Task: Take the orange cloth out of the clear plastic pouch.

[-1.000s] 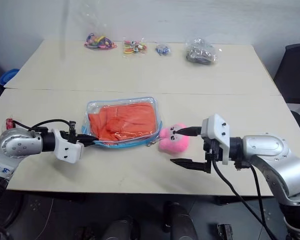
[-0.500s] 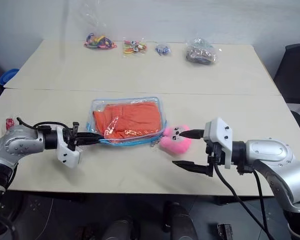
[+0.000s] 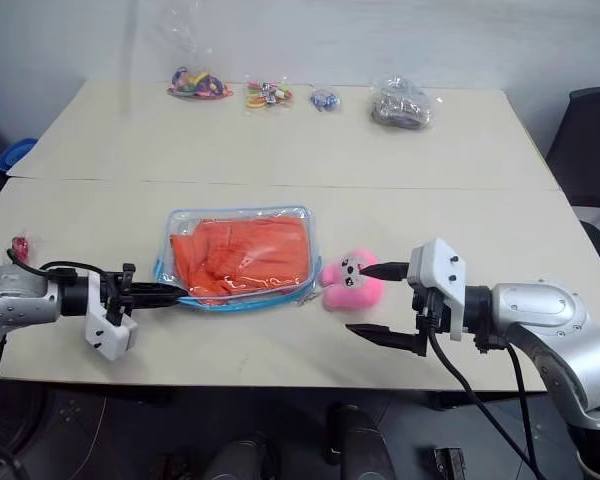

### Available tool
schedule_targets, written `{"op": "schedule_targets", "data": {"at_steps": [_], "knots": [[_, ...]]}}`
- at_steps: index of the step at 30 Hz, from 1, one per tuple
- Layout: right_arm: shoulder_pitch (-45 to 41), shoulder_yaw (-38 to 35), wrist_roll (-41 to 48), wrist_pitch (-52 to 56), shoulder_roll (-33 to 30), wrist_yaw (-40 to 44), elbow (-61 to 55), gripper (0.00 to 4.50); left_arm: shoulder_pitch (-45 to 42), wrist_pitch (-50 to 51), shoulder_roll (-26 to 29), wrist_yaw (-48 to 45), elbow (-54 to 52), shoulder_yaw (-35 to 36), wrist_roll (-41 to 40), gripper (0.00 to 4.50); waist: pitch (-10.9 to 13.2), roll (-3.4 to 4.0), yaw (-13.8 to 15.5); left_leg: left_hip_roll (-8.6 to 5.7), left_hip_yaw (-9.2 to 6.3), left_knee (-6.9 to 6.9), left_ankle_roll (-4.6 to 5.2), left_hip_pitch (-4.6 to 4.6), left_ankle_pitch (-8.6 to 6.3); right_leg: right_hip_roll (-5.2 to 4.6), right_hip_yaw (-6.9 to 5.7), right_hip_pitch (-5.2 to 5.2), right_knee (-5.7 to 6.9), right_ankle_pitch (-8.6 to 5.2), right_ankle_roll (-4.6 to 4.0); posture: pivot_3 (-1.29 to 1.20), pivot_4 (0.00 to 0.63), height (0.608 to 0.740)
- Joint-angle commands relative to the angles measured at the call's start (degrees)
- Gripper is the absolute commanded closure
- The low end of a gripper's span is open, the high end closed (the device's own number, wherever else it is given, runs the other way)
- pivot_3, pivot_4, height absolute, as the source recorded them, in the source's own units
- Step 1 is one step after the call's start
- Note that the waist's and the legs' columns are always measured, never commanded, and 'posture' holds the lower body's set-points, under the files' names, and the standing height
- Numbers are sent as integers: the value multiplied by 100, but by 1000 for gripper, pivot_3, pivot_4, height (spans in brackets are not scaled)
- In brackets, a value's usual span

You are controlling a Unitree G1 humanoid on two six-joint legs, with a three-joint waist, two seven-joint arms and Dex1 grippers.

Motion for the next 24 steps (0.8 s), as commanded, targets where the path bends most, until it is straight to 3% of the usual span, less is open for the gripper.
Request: {"op": "schedule_targets", "data": {"at_steps": [1,6,10,15,17,20,24], "knots": [[-72,-101,47,-84,-54,37,-87,0,-265,111,84,293,389,123,235,4289,0,0,3,0,0,0,1,0,0,0,0,0,0,0,0,0,150,740],[-93,34,-127,-130,75,-135,-32,0,-393,389,-133,291,466,-102,79,4289,-1,-1,3,-1,0,0,2,-1,0,0,-3,1,12,0,0,0,150,740],[-64,57,-206,-97,158,-289,-52,0,-208,779,-71,-170,181,-249,-705,3488,-1,-2,-13,0,0,0,1,-3,0,0,-3,0,15,1,2,0,150,740],[158,41,-214,-65,230,-396,-146,0,398,1372,354,-654,-486,-72,-1654,1911,-1,-2,-29,4,1,0,-1,0,0,3,0,-1,16,1,1,0,150,740],[241,23,-228,-76,257,-459,-152,0,916,2288,595,-1040,-1159,103,-2478,1339,-1,-2,-26,4,1,0,-1,0,0,2,1,-1,15,1,1,0,150,740],[328,-78,-252,-51,319,-648,-92,0,2057,5018,1247,-1675,-3048,656,-4421,476,-1,-3,-26,3,1,0,0,2,1,0,4,2,14,1,1,0,150,740],[159,-152,-82,399,720,-1391,15,0,3033,8785,2061,-2096,-5155,1872,-7717,476,1,-9,5,2,-5,2,-5,-1,3,1,7,3,8,-1,2,0,150,740]]}}
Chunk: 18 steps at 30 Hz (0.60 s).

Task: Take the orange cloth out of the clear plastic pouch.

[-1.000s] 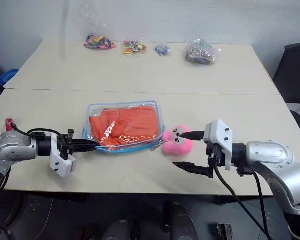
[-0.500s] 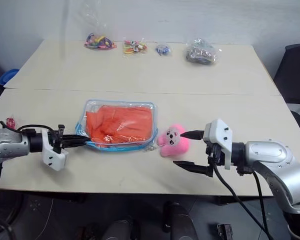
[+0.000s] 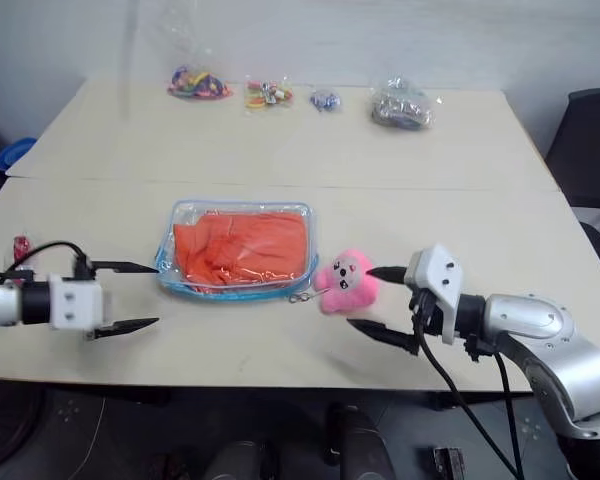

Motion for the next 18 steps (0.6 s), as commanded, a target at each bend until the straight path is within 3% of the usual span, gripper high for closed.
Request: {"op": "schedule_targets", "data": {"at_steps": [1,4,8,12,15,18], "knots": [[-186,-120,215,411,375,-697,-18,0,57,2584,375,-261,-1319,1089,-2650,476,0,0,25,-4,-5,1,-2,0,1,-1,0,4,-8,-1,0,0,150,740],[-323,77,74,794,819,-1354,62,0,-421,3555,399,-178,-1809,1250,-3335,476,0,3,15,-11,-6,1,-10,4,6,2,5,9,-8,-2,1,0,150,740],[-307,315,-239,1005,1080,-1825,130,0,-1149,4275,-60,116,-2220,1076,-3840,476,1,6,-4,-11,4,-2,-30,-1,15,16,20,12,-1,-5,-4,0,150,740],[-244,424,-345,1018,1173,-1910,235,0,-1533,4599,-470,191,-2401,930,-3480,476,1,6,-10,-1,6,-2,-46,-3,21,45,39,10,-1,-7,-7,0,150,740],[-229,454,-349,950,1248,-1858,302,586,-1668,4763,-696,193,-2348,916,-3226,446,1,6,-4,2,10,-2,-58,0,20,69,51,10,0,-10,-14,0,150,740],[-225,475,-332,891,1277,-1766,321,1586,-1738,4807,-834,64,-2339,886,-2858,446,1,6,-8,2,10,-2,-64,3,19,75,52,9,3,-14,-22,0,150,740]]}}
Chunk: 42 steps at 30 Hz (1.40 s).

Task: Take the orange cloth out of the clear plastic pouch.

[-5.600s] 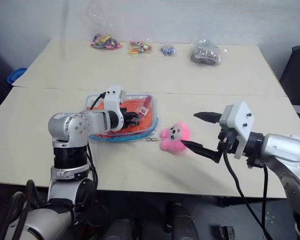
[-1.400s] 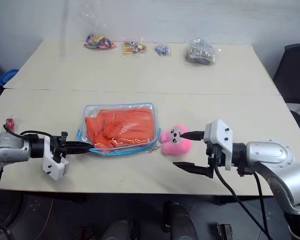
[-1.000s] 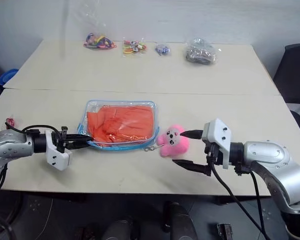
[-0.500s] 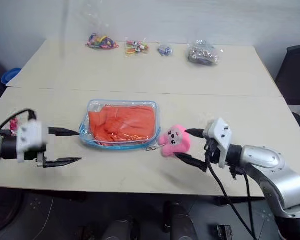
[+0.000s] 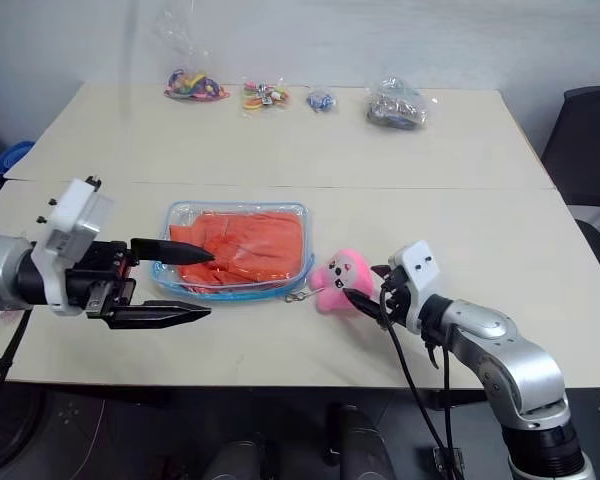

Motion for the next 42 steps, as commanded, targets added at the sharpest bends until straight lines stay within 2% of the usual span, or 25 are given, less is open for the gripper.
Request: {"op": "schedule_targets", "data": {"at_steps": [1,7,9,12,15,20,21,25,29,34,37,42], "knots": [[12,5,34,-125,50,104,-116,1958,-123,61,-105,-140,-46,39,327,446,0,0,-4,1,1,0,-1,0,-1,2,1,-1,1,-1,-2,0,150,740],[115,46,48,-278,-100,485,-242,4042,-237,215,-365,-204,-72,69,621,446,0,0,7,8,0,0,-3,0,-1,2,1,-2,2,-3,-5,0,150,740],[142,16,20,-405,-181,636,-285,4420,-232,251,-413,-241,-67,109,702,446,0,0,3,10,0,0,-3,0,-1,1,1,-2,2,-3,-5,0,150,740],[35,-19,-92,-798,-375,995,-236,4420,-263,210,-427,-383,63,124,926,446,0,0,2,10,1,0,-2,0,-1,1,1,-2,2,-3,-5,0,150,740],[-289,-1,147,-1145,-653,1879,-138,4420,-490,251,-451,-491,312,95,1058,446,0,0,3,7,1,0,-2,1,-1,3,1,-2,3,-3,-5,0,150,740],[-958,648,-66,-1852,-936,3232,200,4420,-617,303,-555,-627,386,4,1265,446,0,-1,-7,5,1,-1,-5,4,-3,11,0,-1,-1,-5,-8,0,150,740],[-1237,954,-281,-2100,-901,3497,379,4420,-593,313,-592,-627,347,-17,1299,446,0,-1,-2,6,1,-2,-6,4,-3,11,0,-1,0,-5,-9,0,150,740],[-2140,2009,-1125,-3085,-470,4190,1253,4420,-442,368,-690,-623,157,-13,1393,446,0,-1,-23,7,9,0,-6,8,-3,9,3,-4,6,-5,-10,0,150,740],[-2961,2752,-2080,-4093,525,4043,2667,4420,-188,385,-698,-603,23,60,1549,446,0,-2,-56,12,10,2,-12,19,0,8,3,-10,15,-7,-17,0,150,740],[-3184,3236,-2682,-5269,850,4424,3413,4420,420,422,-640,-636,-97,299,1730,446,0,-2,-39,33,-11,6,-13,7,1,-2,-19,-23,31,-8,-21,0,150,740],[-3208,3280,-2845,-5646,906,4491,3681,3766,795,337,-657,-609,-136,282,2002,446,-1,-2,-32,29,-12,8,-11,4,0,-10,-22,-22,27,-8,-21,0,150,740],[-3261,2970,-2870,-5898,874,4346,3612,1991,946,389,-960,-420,-60,27,2178,446,-1,-2,-17,31,-15,8,-13,15,1,-8,-21,-19,22,-13,-30,0,150,740]]}}
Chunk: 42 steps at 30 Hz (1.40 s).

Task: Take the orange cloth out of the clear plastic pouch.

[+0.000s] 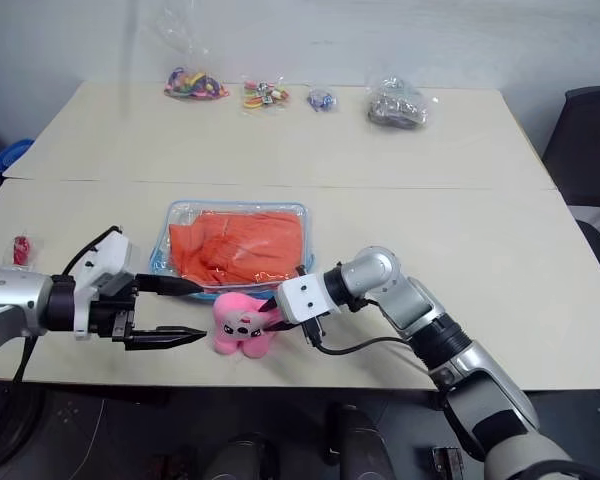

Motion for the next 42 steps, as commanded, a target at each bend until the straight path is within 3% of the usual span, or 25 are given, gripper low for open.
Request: {"op": "schedule_targets", "data": {"at_steps": [1,6,12,20,25,32,36,42], "knots": [[-55,-248,2,-211,-84,-62,-253,1701,-61,-34,-203,128,-30,-157,174,446,0,0,7,0,0,0,-1,2,1,0,0,0,4,-1,-2,0,150,740],[51,-520,-92,-393,-435,-216,-774,29,-464,41,-711,300,331,-670,415,446,0,0,16,2,-4,0,-4,1,0,0,-2,0,7,-2,-4,0,150,740],[216,-973,235,172,-839,-272,-1352,29,-906,-28,-1180,355,748,-1277,896,446,0,0,11,2,-5,0,-5,0,-1,0,-5,0,6,-2,-4,0,150,740],[18,-866,-704,-216,-554,-1111,-238,29,-1156,-276,-1468,340,958,-1778,1556,446,-1,-1,8,3,1,0,-5,5,0,0,-2,2,8,-1,-5,0,150,740],[-56,-843,-840,-442,-515,-1183,91,29,-1193,-103,-1369,124,780,-1109,1107,446,-1,-1,2,6,-1,0,-5,1,0,0,-4,0,8,-1,-5,0,150,740],[149,-913,-600,-403,-748,-938,-392,29,-871,1216,-972,146,121,-140,-97,446,-1,-1,1,10,-5,-1,-5,0,0,-1,-7,0,4,-2,-6,0,150,740],[260,-901,-557,-324,-811,-897,-703,29,-1055,1648,-1546,703,142,-441,-286,446,-1,-1,14,9,-7,-1,-5,5,0,-1,-6,6,4,-2,-5,0,150,740],[219,-940,-539,-486,-1009,-767,-946,29,-1361,1571,-2026,1174,532,-1168,322,446,-1,-1,15,4,-9,-1,-7,4,0,-1,-6,6,6,-2,-5,0,150,740]]}}
